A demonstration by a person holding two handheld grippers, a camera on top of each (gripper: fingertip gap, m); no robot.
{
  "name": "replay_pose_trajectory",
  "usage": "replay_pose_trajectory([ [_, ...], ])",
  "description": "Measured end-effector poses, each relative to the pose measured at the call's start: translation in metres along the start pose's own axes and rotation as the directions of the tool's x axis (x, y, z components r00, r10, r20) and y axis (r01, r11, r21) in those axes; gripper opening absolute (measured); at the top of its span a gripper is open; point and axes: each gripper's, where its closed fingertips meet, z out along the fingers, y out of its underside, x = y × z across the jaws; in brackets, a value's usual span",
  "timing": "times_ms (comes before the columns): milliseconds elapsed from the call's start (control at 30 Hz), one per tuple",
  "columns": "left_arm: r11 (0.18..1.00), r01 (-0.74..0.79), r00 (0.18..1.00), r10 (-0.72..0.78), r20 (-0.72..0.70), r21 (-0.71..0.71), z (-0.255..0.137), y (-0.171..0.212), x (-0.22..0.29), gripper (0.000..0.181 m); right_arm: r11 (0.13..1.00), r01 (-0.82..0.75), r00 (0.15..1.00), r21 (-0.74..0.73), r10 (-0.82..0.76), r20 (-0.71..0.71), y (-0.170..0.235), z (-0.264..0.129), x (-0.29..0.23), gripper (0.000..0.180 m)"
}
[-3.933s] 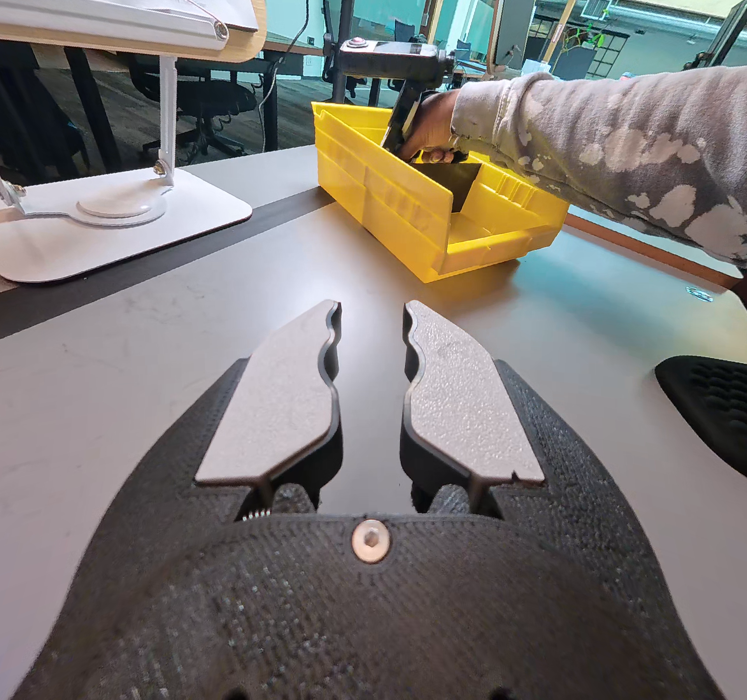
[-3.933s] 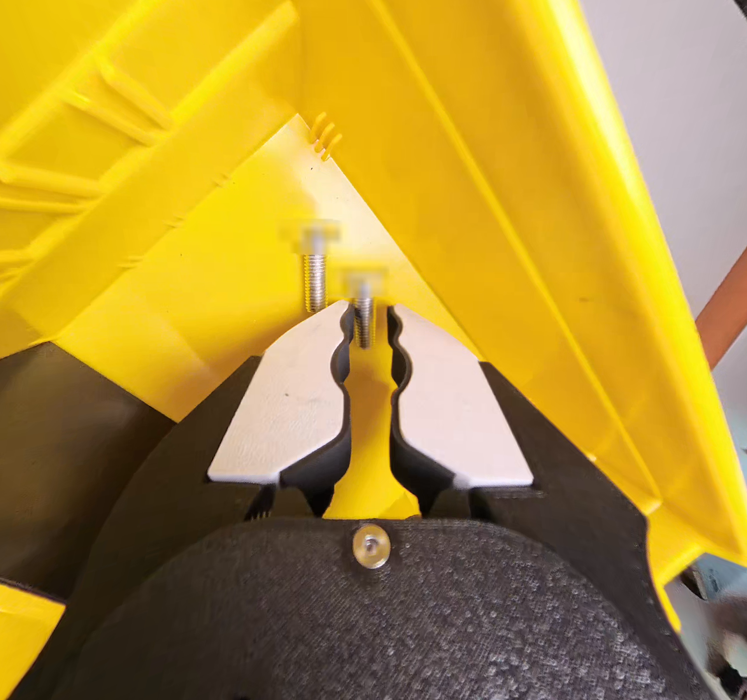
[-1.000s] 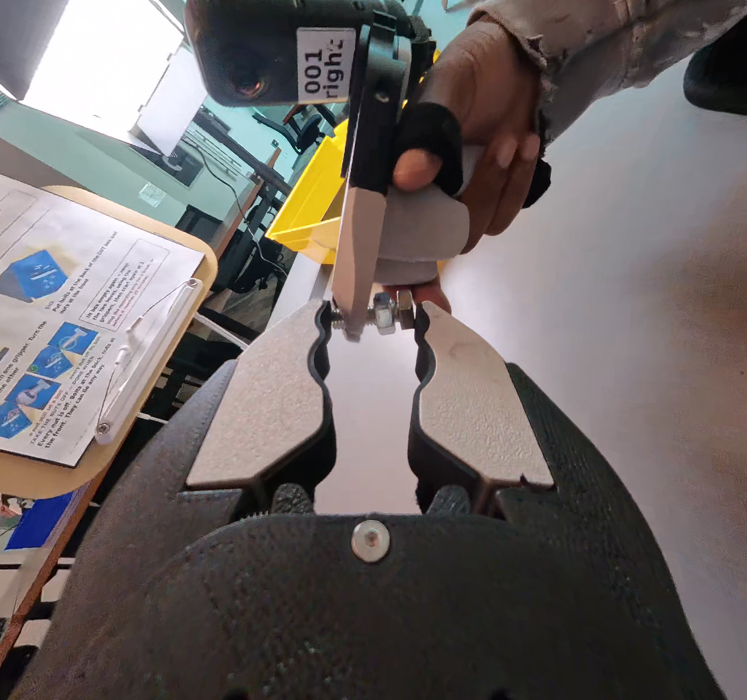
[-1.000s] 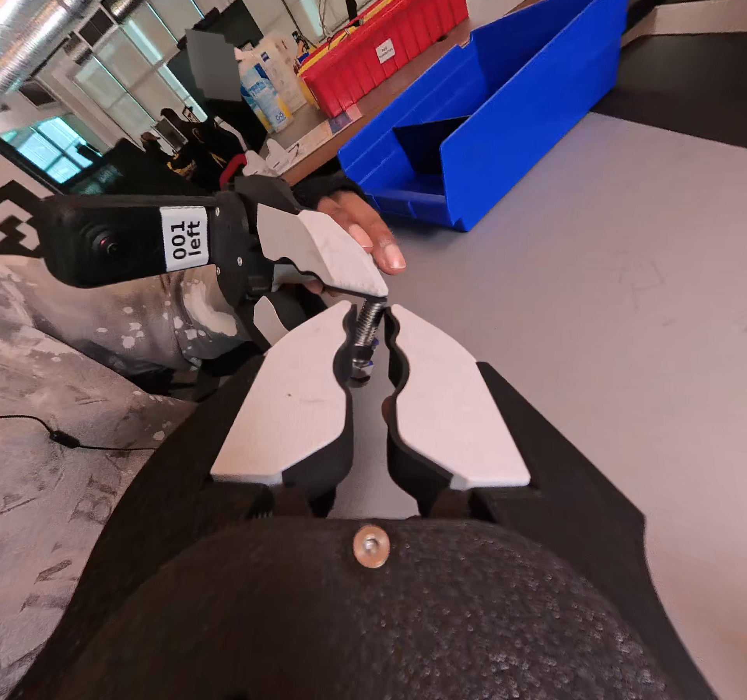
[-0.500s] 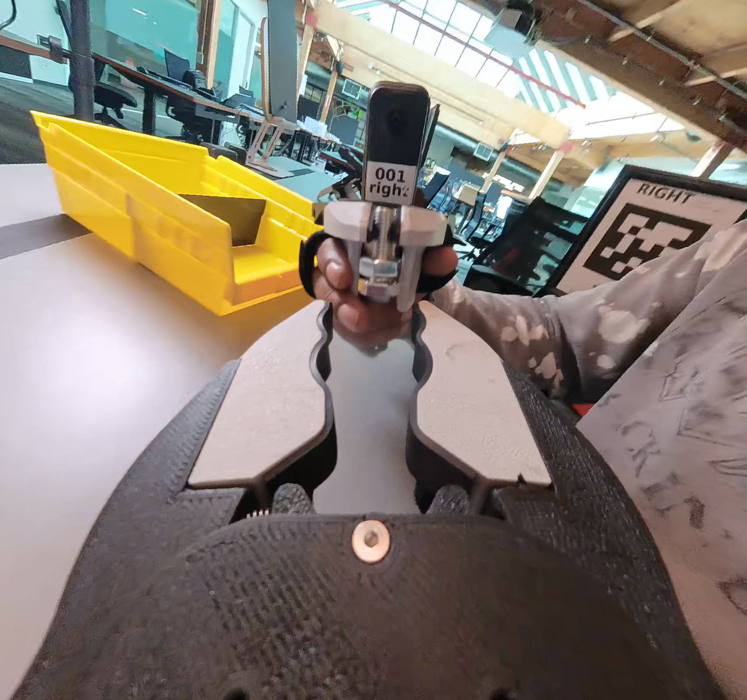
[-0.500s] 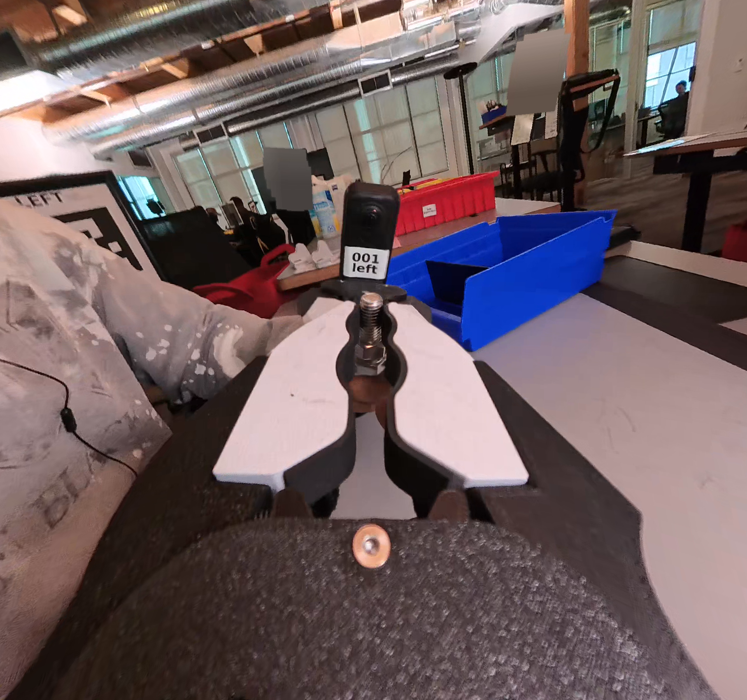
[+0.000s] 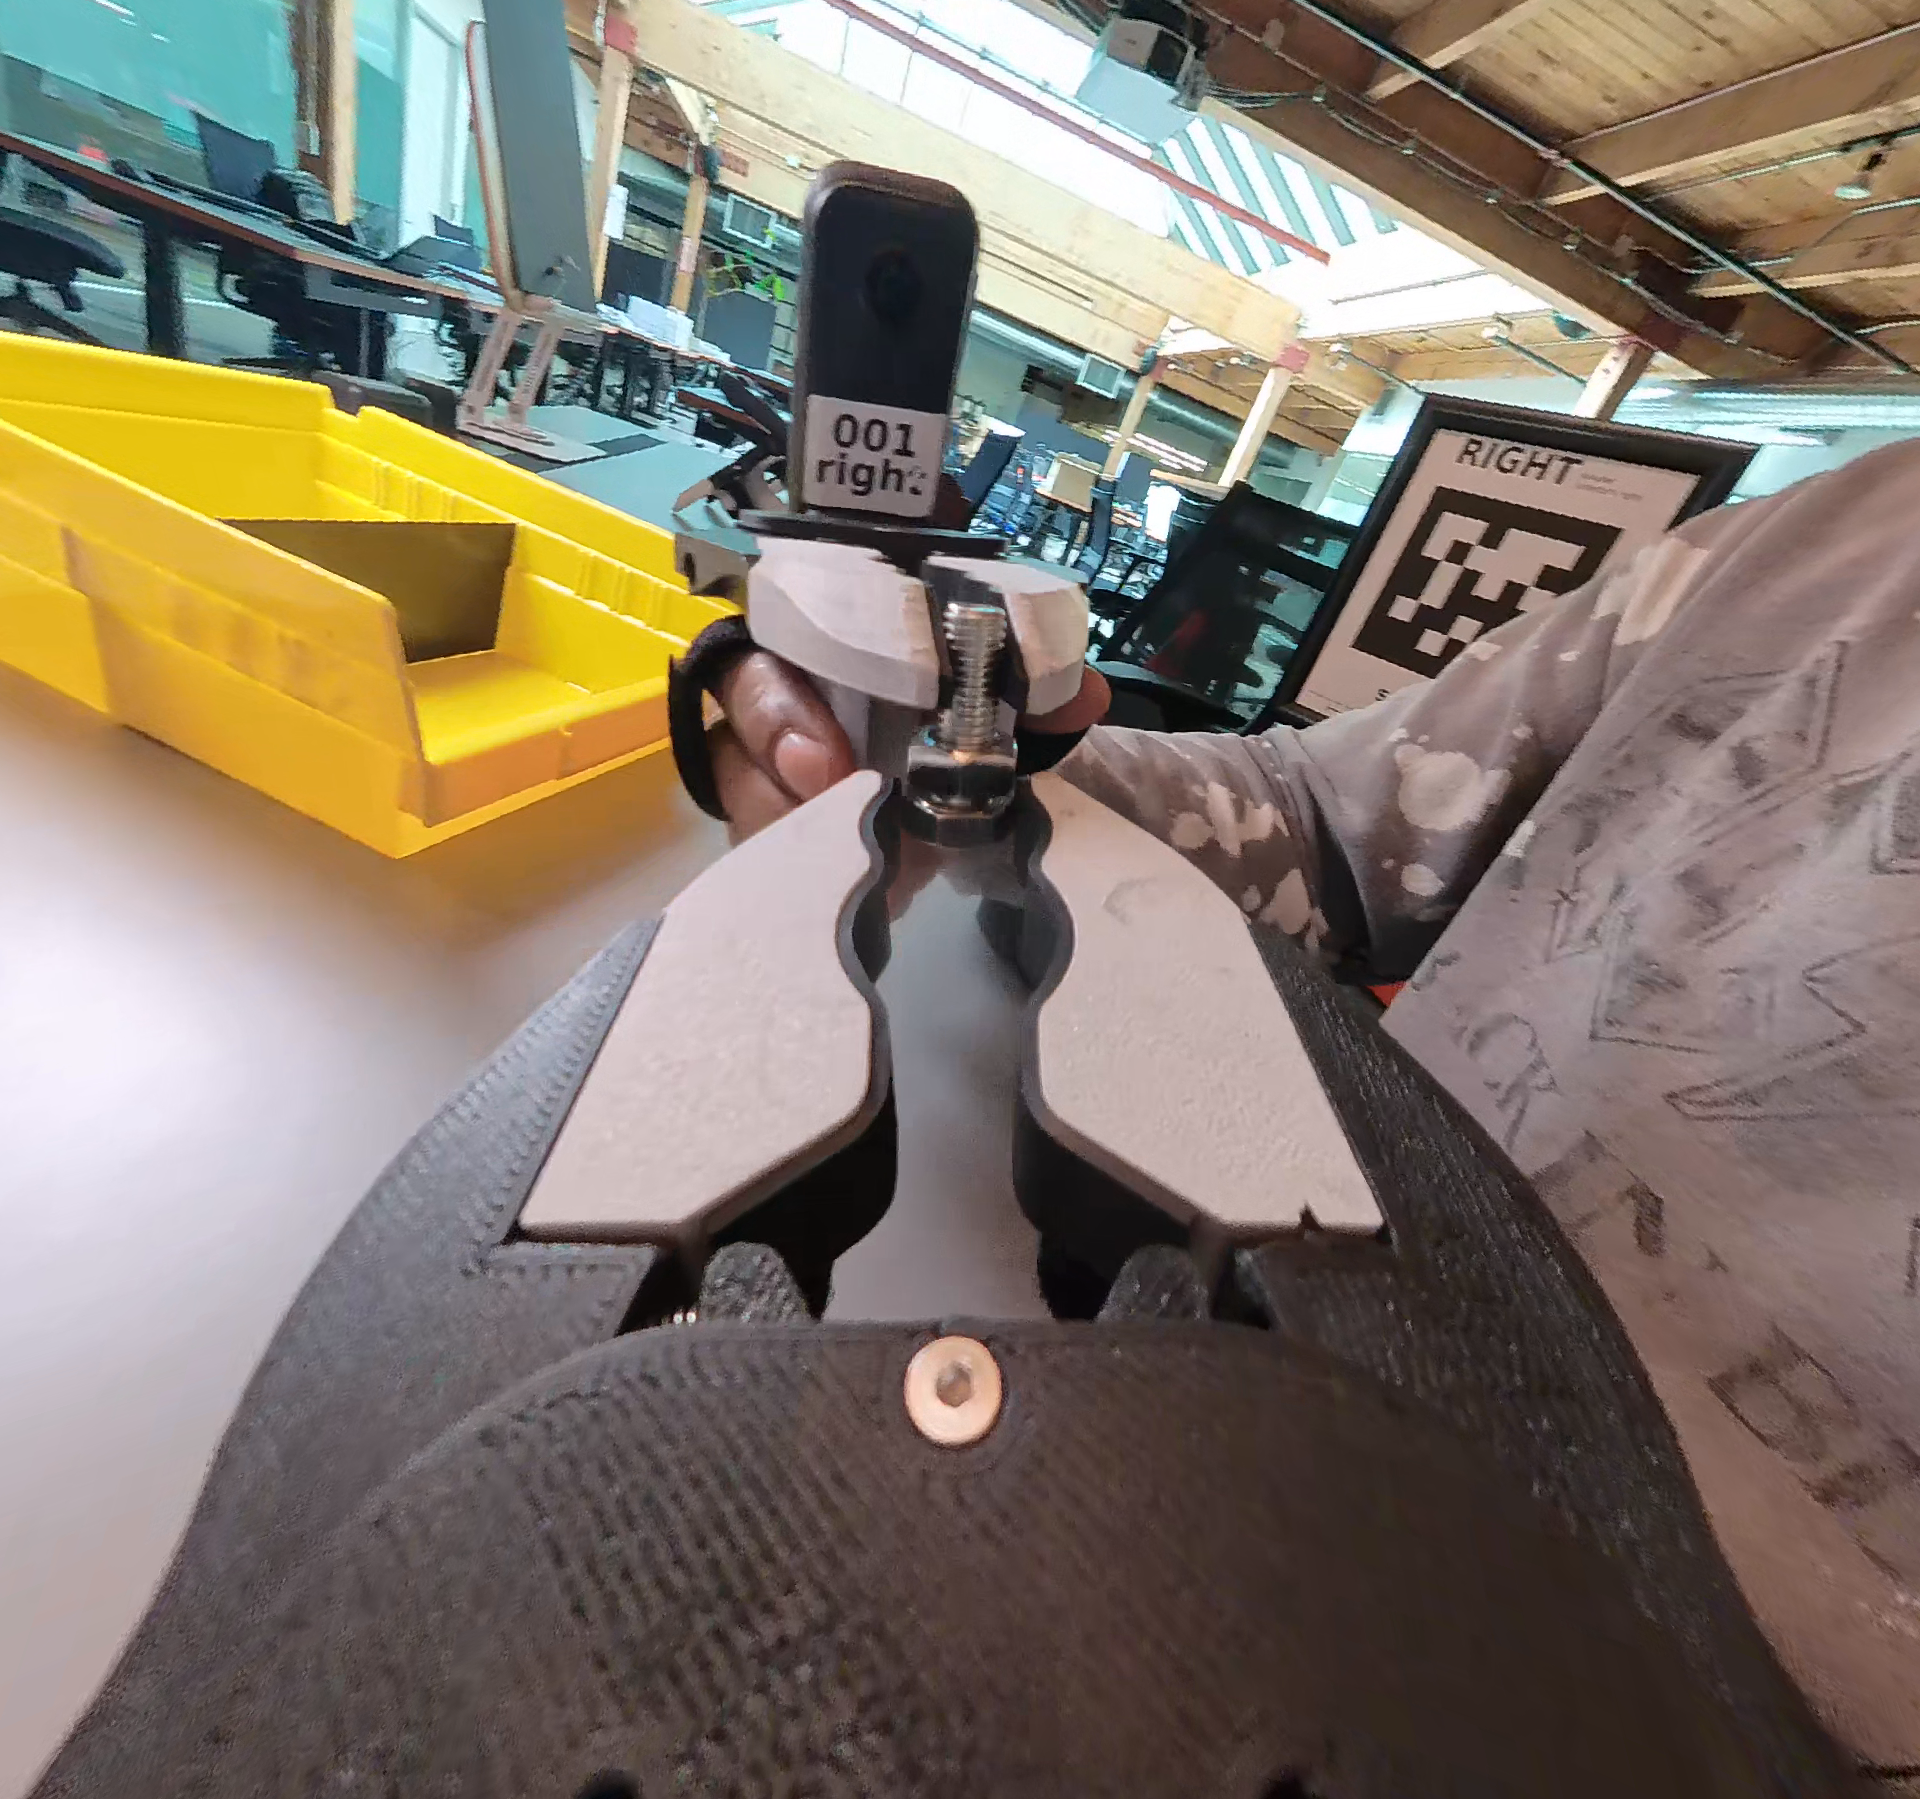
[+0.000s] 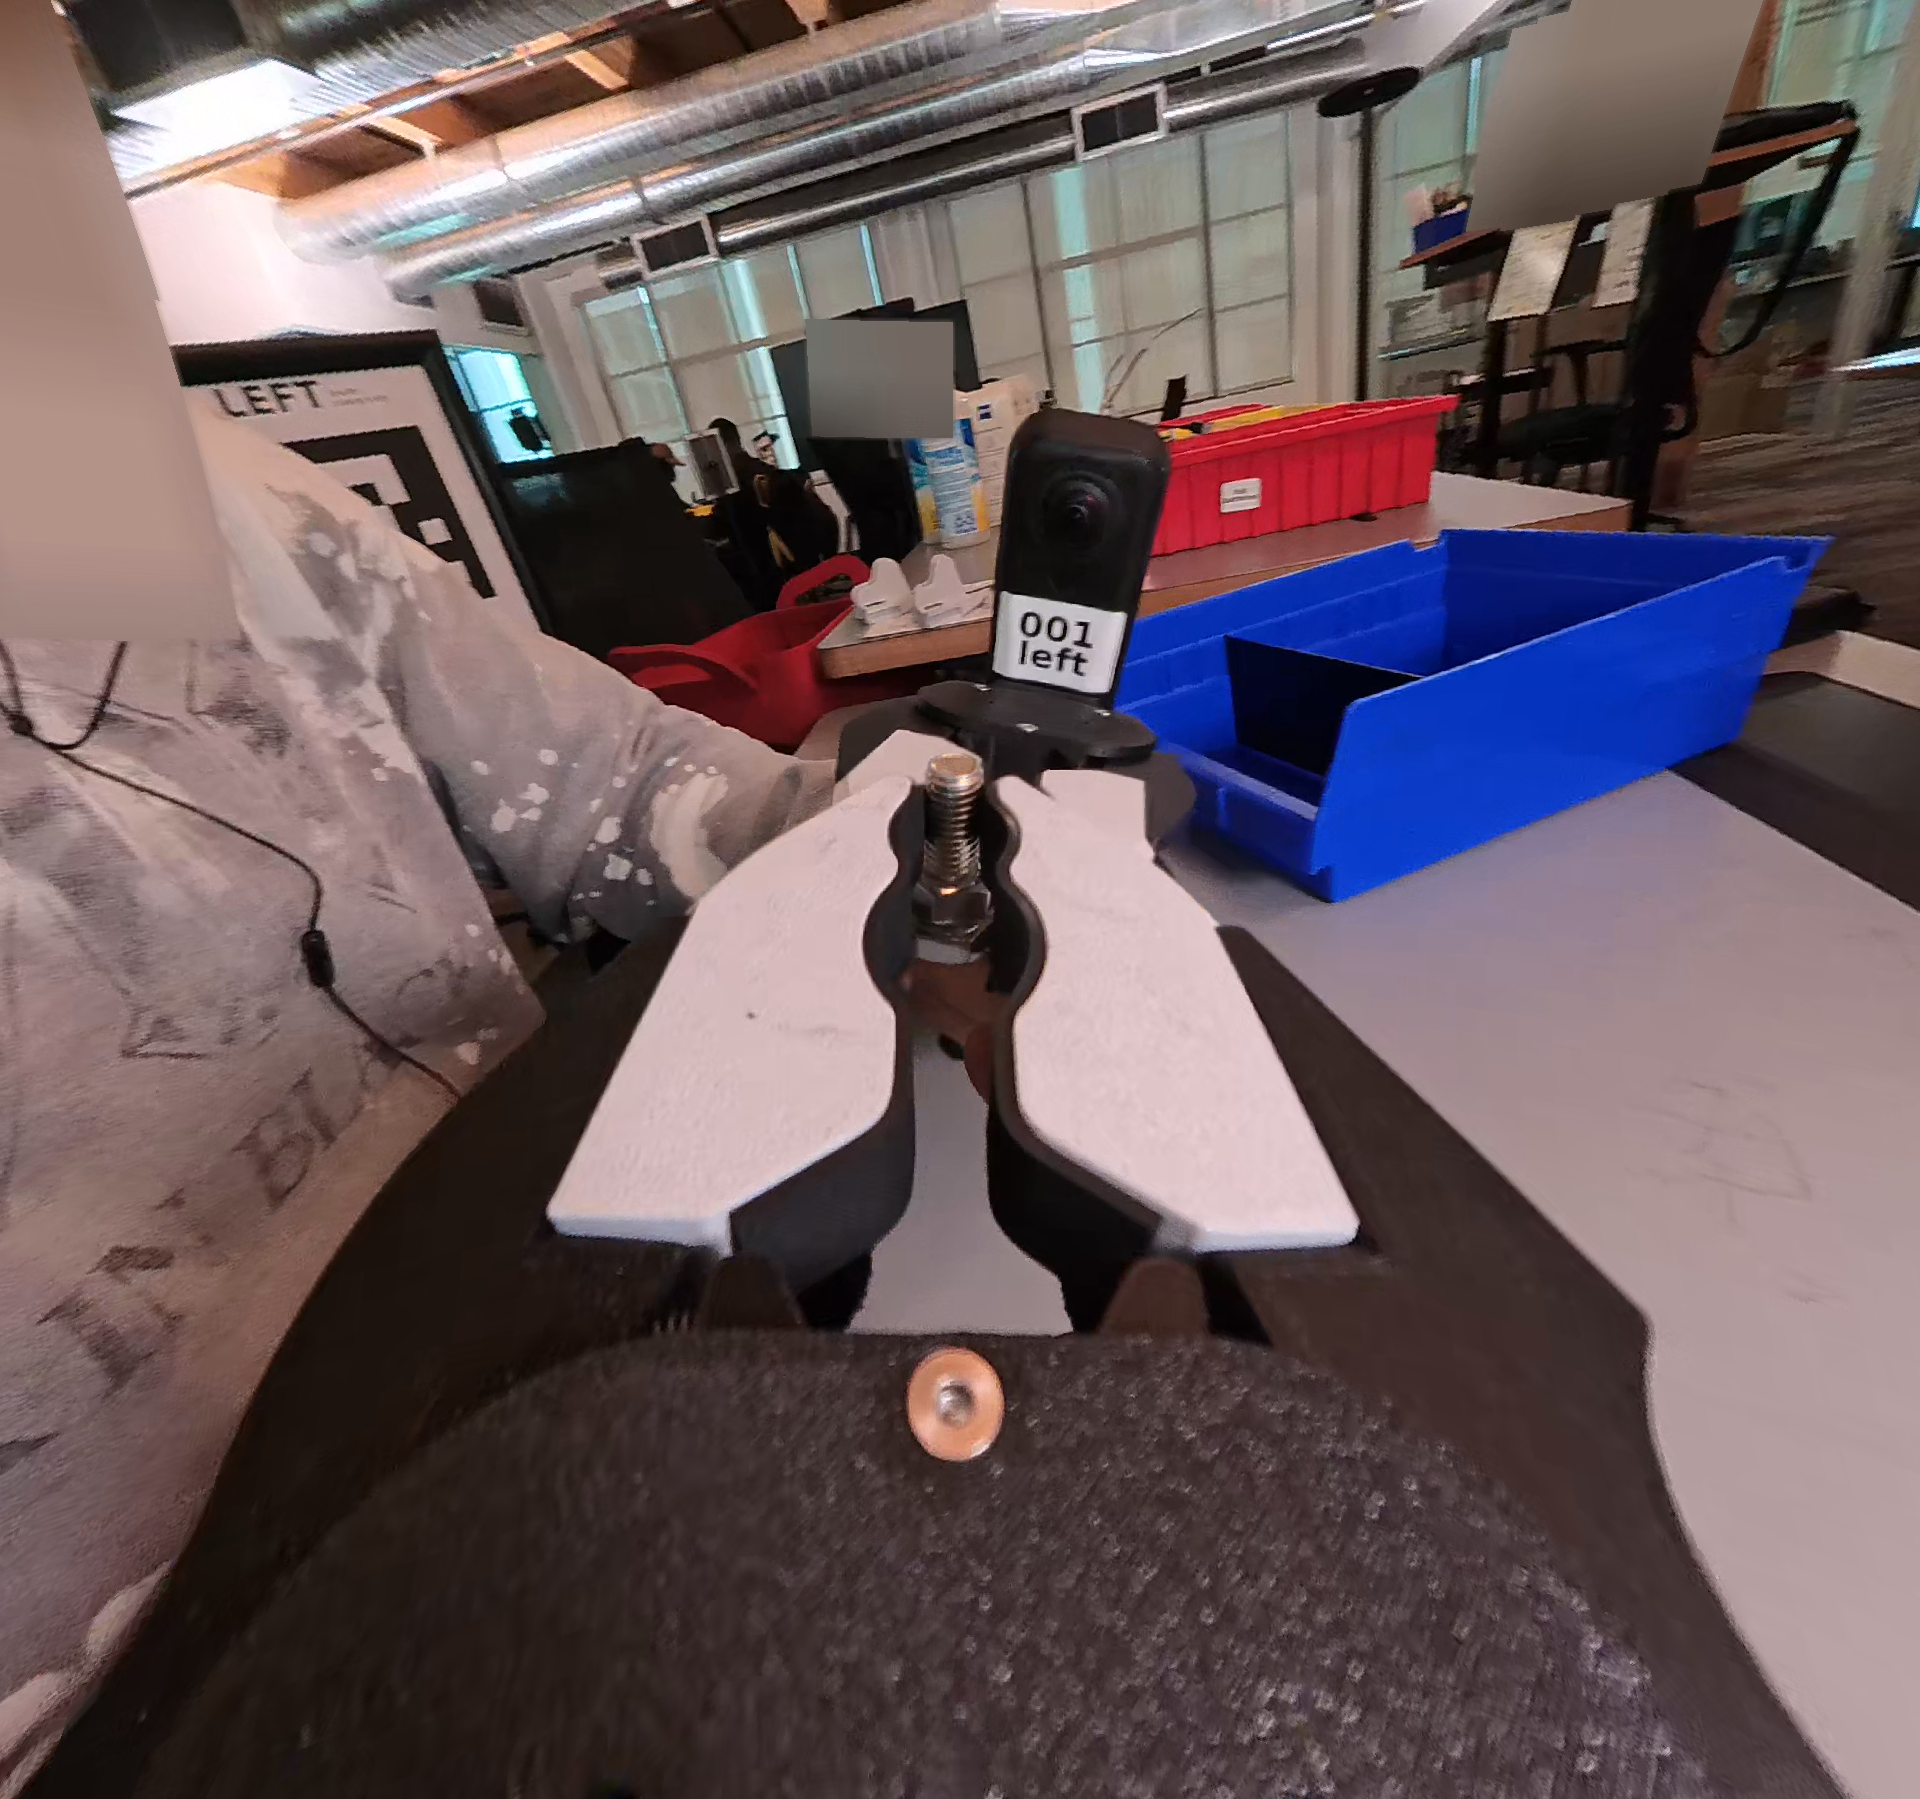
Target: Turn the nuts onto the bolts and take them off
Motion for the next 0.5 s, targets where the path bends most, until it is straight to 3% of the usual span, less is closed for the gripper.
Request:
replay_pose_trajectory([
  [133,1.000,-0.007,0.998,0.006,-0.069,-0.010,0.002,0.003,0.012,0.020,0.999,-0.050,0.995,0.006,0.050,0.091,0.001,-0.001,-0.011,0.009],
  [500,1.000,0.020,0.988,-0.020,-0.151,0.000,0.004,0.002,0.024,0.019,0.998,-0.060,0.985,0.025,0.055,0.166,-0.002,-0.002,-0.023,0.009],
])
